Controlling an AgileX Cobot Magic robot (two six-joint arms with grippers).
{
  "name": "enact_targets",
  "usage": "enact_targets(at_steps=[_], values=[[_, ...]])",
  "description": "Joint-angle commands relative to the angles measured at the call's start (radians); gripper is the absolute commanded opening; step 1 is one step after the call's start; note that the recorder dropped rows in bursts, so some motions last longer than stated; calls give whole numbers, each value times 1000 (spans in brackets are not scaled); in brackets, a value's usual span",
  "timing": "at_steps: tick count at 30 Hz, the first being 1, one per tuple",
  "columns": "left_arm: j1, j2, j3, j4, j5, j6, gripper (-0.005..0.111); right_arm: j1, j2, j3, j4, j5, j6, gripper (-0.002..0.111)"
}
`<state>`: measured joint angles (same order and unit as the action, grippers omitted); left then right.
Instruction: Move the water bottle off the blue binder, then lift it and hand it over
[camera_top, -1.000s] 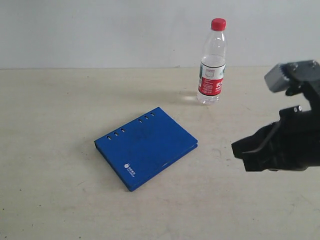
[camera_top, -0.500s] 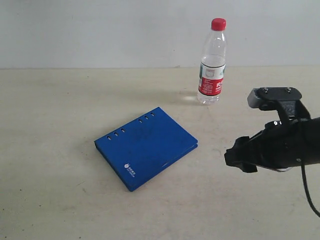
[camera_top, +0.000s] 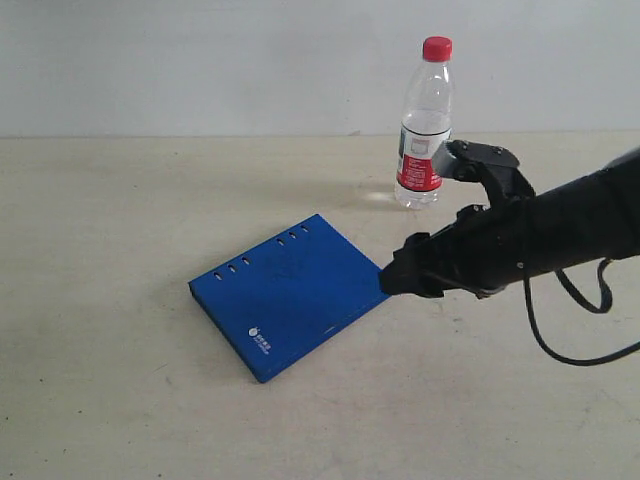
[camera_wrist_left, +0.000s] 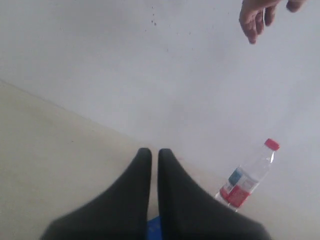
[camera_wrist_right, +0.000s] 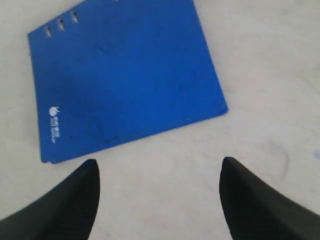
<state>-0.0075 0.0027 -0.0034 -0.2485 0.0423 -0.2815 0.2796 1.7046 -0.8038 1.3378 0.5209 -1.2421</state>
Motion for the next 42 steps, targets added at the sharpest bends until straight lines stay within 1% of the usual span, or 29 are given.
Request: enact_targets(at_steps=[1,2,5,6,8,10,11,13,15,17,19,21,25,27,28,29,30,32,33,35,36,38,42], values=[[-4,24,3,-2,18,152,5,-1,42,-54,91,73,-95,61],[-4,52,3,-2,-3,152,5,-1,48,-63,92,75,-95,61],[-4,155,3,-2,-121,152,5,-1,55,-73,92,77,-95,61],[-4,211,-2,4,-146,152,5,-1,55,-73,92,85,-93,61],[-4,301,-30,55,-176,143,5,-1,55,-73,92,103,-87,61],[-5,433,-63,144,-221,90,5,-1,55,-73,92,129,-59,61],[-5,507,-80,214,-251,41,5,-1,55,-73,92,142,-46,61],[-5,646,-106,402,-327,-92,5,-1,55,-73,92,163,-36,61],[-5,798,-124,661,-477,-270,5,-1,55,-73,92,174,-22,61],[-5,948,-136,799,-661,-359,5,-1,55,-73,92,176,-19,61],[-5,1076,-146,814,-786,-356,5,-1,55,-73,92,171,-14,61],[-5,1205,-173,804,-848,-308,5,-1,55,-73,92,149,2,61],[-5,1417,-236,826,-865,-270,6,-1,91,-73,96,117,2,61],[-5,1502,-265,832,-865,-267,11,-1,128,-73,96,104,-2,61],[-5,1552,-286,834,-873,-267,18,-1,157,-76,96,102,-15,61],[-5,1622,-319,834,-916,-269,31,-1,195,-81,104,102,-39,61],[-5,1657,-341,841,-936,-293,39,-1,223,-89,118,106,-53,61],[-5,1712,-402,869,-940,-362,51,-1,259,-107,135,117,-68,61],[-5,1741,-439,903,-928,-395,54,-1,276,-119,148,127,-74,61],[-5,1795,-512,980,-897,-466,54,-1,306,-146,152,156,-75,61],[-5,1835,-577,1057,-861,-519,53,-1,326,-168,152,188,-75,61],[-5,1878,-661,1139,-814,-559,52,-1,340,-186,167,207,-76,61],[-5,1911,-732,1224,-790,-559,52,-1,342,-187,283,193,-196,61]])
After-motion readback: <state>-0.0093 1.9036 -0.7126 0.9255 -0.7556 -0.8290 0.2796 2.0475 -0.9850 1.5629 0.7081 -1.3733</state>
